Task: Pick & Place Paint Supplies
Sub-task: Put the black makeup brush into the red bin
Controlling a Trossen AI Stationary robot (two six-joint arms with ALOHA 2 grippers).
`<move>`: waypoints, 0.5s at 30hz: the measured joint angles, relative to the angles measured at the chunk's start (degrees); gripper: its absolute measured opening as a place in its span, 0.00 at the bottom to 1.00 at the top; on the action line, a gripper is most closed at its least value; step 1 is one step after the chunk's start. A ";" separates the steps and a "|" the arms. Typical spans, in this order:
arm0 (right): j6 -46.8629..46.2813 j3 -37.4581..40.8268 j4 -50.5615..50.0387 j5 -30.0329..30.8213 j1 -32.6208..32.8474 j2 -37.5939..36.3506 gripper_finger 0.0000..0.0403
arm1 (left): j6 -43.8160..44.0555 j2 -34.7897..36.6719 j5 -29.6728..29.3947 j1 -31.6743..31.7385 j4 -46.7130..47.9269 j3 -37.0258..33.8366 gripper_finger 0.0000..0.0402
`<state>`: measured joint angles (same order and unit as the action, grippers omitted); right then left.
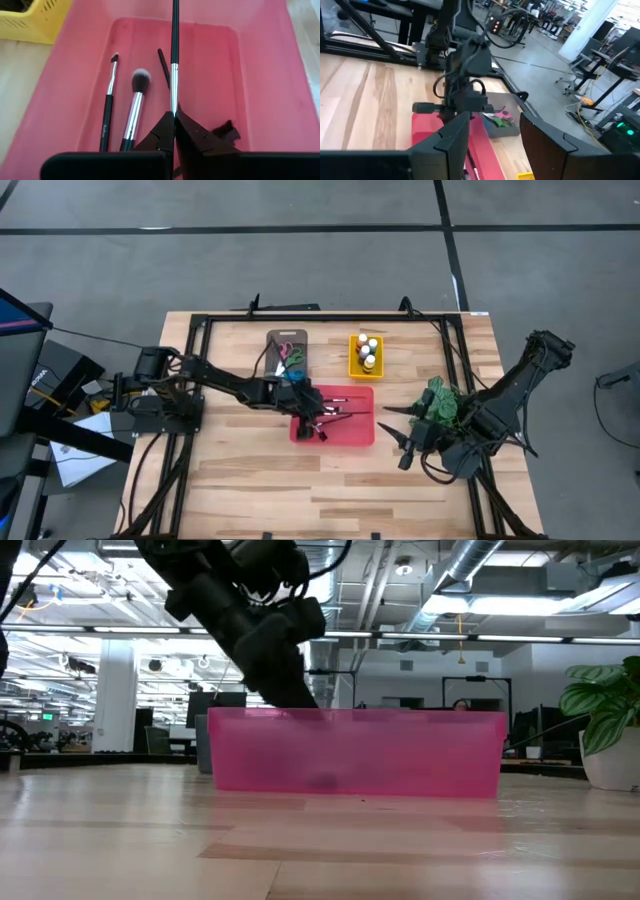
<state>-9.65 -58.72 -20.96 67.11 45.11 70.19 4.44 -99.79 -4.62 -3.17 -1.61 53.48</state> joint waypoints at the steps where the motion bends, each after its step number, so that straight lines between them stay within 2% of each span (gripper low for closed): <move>1: -0.03 0.00 -0.04 -0.18 -0.08 0.00 0.42 | -0.01 -0.38 0.03 0.20 -0.08 0.15 0.00; 15: -0.44 -0.02 -0.43 -1.27 -0.25 0.00 0.42 | 1.43 -0.44 1.49 0.63 4.17 0.12 0.00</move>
<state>-10.09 -58.74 -21.39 65.84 44.86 70.19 5.87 -100.22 -3.14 -2.55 2.56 53.60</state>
